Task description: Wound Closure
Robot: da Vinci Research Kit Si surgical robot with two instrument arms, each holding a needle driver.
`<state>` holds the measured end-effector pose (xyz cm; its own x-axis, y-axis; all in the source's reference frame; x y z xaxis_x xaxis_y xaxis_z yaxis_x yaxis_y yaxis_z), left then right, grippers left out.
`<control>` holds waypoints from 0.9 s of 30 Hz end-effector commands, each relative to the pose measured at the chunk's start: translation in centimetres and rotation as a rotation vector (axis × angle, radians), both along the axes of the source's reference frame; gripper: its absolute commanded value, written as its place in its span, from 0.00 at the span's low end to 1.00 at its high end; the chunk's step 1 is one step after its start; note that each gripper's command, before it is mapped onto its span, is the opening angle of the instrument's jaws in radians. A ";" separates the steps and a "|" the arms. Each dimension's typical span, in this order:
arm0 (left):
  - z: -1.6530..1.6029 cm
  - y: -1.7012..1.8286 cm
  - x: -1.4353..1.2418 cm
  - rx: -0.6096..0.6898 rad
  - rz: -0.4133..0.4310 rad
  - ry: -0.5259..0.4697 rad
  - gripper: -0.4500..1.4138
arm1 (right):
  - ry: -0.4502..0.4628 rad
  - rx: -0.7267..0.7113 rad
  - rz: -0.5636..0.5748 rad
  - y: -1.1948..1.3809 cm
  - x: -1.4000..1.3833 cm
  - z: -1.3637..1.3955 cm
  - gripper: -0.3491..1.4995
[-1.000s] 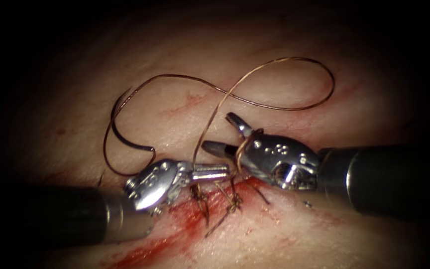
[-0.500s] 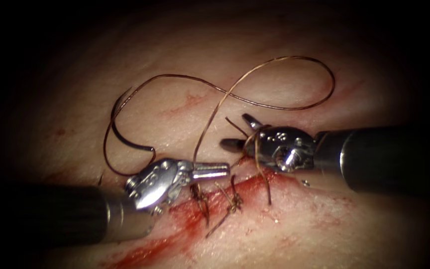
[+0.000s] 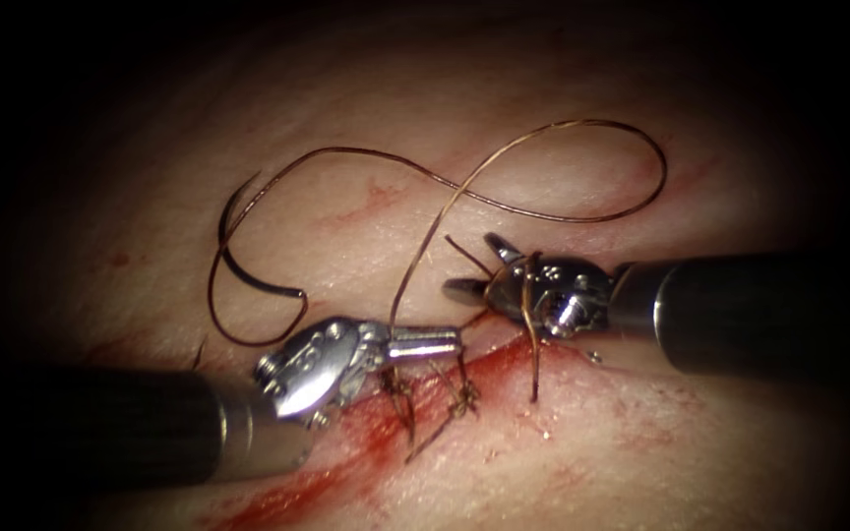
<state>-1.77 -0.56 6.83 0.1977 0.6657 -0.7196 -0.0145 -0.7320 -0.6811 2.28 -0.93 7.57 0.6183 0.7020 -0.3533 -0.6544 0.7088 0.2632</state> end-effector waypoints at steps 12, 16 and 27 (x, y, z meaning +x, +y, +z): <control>0.03 -0.08 -0.04 0.001 0.006 -0.005 0.00 | 0.031 0.021 -0.025 -0.05 -0.08 0.10 0.00; 0.02 -0.10 -0.02 0.001 0.008 -0.006 0.00 | 0.013 0.010 -0.022 -0.07 -0.10 0.08 0.00; 0.13 0.07 0.08 0.001 0.007 -0.008 0.00 | 0.089 -0.068 -0.067 -0.19 -0.04 -0.69 0.00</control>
